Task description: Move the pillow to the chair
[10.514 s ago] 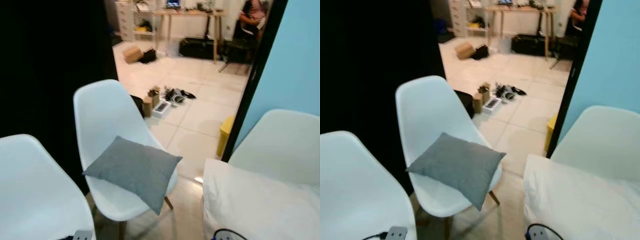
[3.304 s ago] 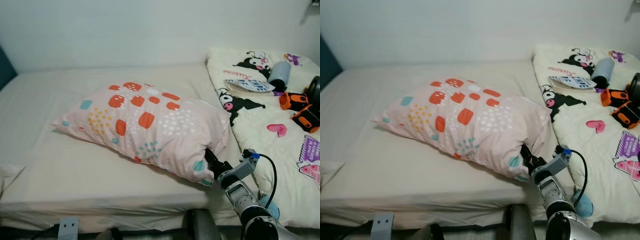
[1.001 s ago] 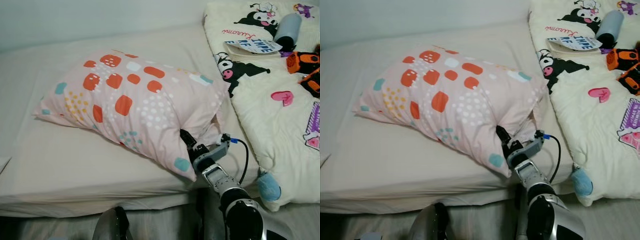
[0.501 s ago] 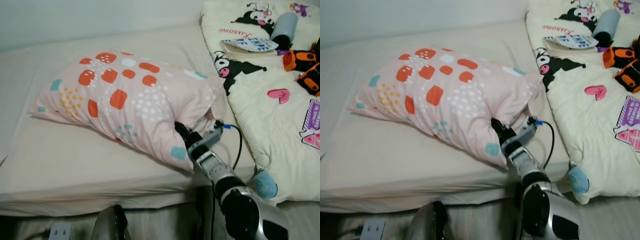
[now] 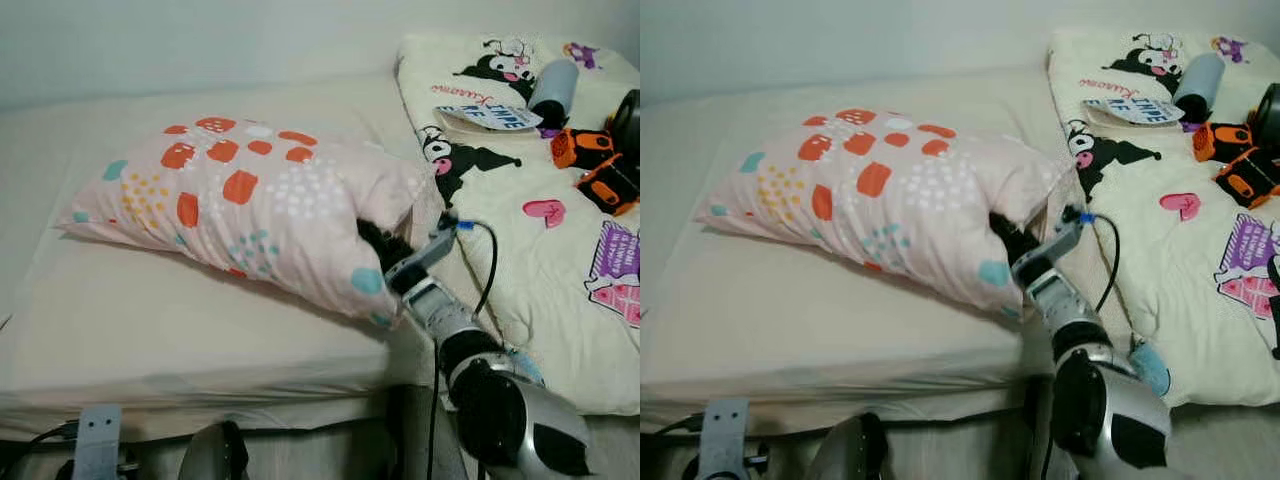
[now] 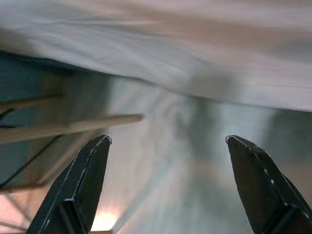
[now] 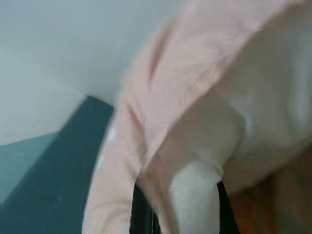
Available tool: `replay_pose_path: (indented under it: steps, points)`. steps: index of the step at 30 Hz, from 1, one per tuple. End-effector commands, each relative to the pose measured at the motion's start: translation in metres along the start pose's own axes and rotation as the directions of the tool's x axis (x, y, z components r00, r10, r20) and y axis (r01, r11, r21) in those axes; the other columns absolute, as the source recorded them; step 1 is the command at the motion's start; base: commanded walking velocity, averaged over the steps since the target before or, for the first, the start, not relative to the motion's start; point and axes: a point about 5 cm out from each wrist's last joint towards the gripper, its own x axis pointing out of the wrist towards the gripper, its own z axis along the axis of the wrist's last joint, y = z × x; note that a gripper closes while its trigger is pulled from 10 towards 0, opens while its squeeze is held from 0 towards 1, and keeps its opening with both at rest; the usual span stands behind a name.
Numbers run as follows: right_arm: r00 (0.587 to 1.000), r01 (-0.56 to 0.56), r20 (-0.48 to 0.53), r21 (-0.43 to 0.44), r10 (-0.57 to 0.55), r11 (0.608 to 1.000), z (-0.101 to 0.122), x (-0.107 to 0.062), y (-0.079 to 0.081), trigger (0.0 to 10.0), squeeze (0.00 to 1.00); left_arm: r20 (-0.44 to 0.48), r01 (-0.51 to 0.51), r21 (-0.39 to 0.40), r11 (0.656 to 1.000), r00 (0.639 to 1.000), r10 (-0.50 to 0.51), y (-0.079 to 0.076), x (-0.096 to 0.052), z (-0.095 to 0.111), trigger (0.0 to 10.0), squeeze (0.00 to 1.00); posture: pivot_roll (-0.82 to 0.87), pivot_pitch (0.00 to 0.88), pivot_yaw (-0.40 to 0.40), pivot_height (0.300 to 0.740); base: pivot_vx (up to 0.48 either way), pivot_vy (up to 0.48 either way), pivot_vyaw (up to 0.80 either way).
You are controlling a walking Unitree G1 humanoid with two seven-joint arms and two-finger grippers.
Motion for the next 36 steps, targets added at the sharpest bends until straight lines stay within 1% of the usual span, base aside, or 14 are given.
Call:
replay_pose_path:
  steps: [1,2,4,6,8,9,10,12,15,18,20,23,29,36]
  points:
    - [0.989,-0.115,0.085,-0.06,0.12,0.991,0.032,0.013,0.022,0.0,0.0,-0.084,-0.064,0.013,0.998,0.994,0.065,0.012,0.0,-0.014,10.0,0.0,-0.02,0.094,0.063,0.516,0.0,0.0,0.0]
    - [0.989,-0.115,0.085,-0.06,0.12,0.991,0.032,0.013,0.022,0.0,0.0,-0.084,-0.064,0.013,0.998,0.994,0.065,0.012,0.0,-0.014,10.0,0.0,-0.02,0.094,0.063,0.516,0.0,0.0,0.0]
    - [0.977,-0.168,0.11,-0.112,0.181,0.979,0.051,0.02,0.036,0.0,0.0,-0.126,-0.073,-0.005,0.997,0.989,0.072,0.009,-0.002,-0.019,10.0,0.0,-0.03,0.07,0.064,0.526,0.0,0.0,0.0]
    - [0.977,-0.168,0.11,-0.112,0.181,0.979,0.051,0.02,0.036,0.0,0.0,-0.126,-0.073,-0.005,0.997,0.989,0.072,0.009,-0.002,-0.019,10.0,0.0,-0.03,0.07,0.064,0.526,0.0,0.0,0.0]
    - [0.964,-0.219,0.123,-0.144,0.237,0.965,0.061,0.023,0.047,0.0,0.0,-0.159,-0.062,-0.019,0.998,0.986,0.059,0.002,-0.005,-0.023,10.0,0.0,-0.03,0.052,0.07,0.535,-0.152,0.0,0.0]
    - [0.964,-0.219,0.123,-0.144,0.237,0.965,0.061,0.023,0.047,0.0,0.0,-0.159,-0.062,-0.019,0.998,0.986,0.059,0.002,-0.005,-0.023,10.0,0.0,-0.03,0.052,0.07,0.535,-0.304,0.0,0.0]
    - [0.957,-0.241,0.128,-0.157,0.262,0.958,0.065,0.025,0.052,0.0,0.0,-0.174,-0.054,-0.021,0.998,0.984,0.049,-0.002,-0.006,-0.024,10.0,0.0,-0.03,0.052,0.07,0.54,-0.48,0.0,0.0]
    - [0.936,-0.297,0.134,-0.193,0.325,0.935,0.073,0.029,0.065,0.0,0.0,-0.2,-0.015,0.004,1.0,0.98,0.015,-0.011,-0.009,-0.029,10.0,0.0,-0.03,0.038,0.073,0.55,-0.48,0.0,0.0]
    - [0.929,-0.315,0.135,-0.204,0.345,0.927,0.076,0.03,0.069,0.0,0.0,-0.204,0.009,0.017,1.0,0.979,-0.005,-0.016,-0.011,-0.03,10.0,0.0,-0.04,0.027,0.073,0.555,-0.423,0.0,0.0]
    - [0.909,-0.359,0.135,-0.229,0.394,0.905,0.084,0.032,0.08,0.0,0.0,-0.213,0.062,0.043,0.997,0.976,-0.051,-0.026,-0.016,-0.036,10.0,0.0,-0.04,0.015,0.068,0.574,-0.131,0.0,0.0]
    - [0.903,-0.369,0.134,-0.24,0.407,0.898,0.086,0.032,0.083,0.0,0.0,-0.231,0.084,0.074,0.994,0.971,-0.065,-0.028,-0.02,-0.042,10.0,0.0,-0.05,0.009,0.066,0.584,0.0,0.0,0.0]
    - [0.906,-0.363,0.135,-0.237,0.4,0.901,0.086,0.032,0.082,0.0,0.0,-0.251,0.103,0.1,0.99,0.965,-0.075,-0.029,-0.023,-0.049,10.0,0.0,-0.05,0.009,0.066,0.594,0.0,0.0,0.0]
    - [0.898,-0.385,0.135,-0.226,0.42,0.895,0.084,0.031,0.084,0.0,0.0,-0.293,0.144,0.134,0.98,0.951,-0.099,-0.029,-0.029,-0.062,10.0,0.0,-0.05,0.009,0.065,0.618,0.0,0.0,0.0]
    - [0.883,-0.413,0.135,-0.229,0.449,0.882,0.086,0.033,0.092,0.0,0.0,-0.307,0.168,0.165,0.972,0.945,-0.112,-0.028,-0.031,-0.067,10.0,0.0,-0.05,0.013,0.065,0.642,0.0,0.0,0.0]
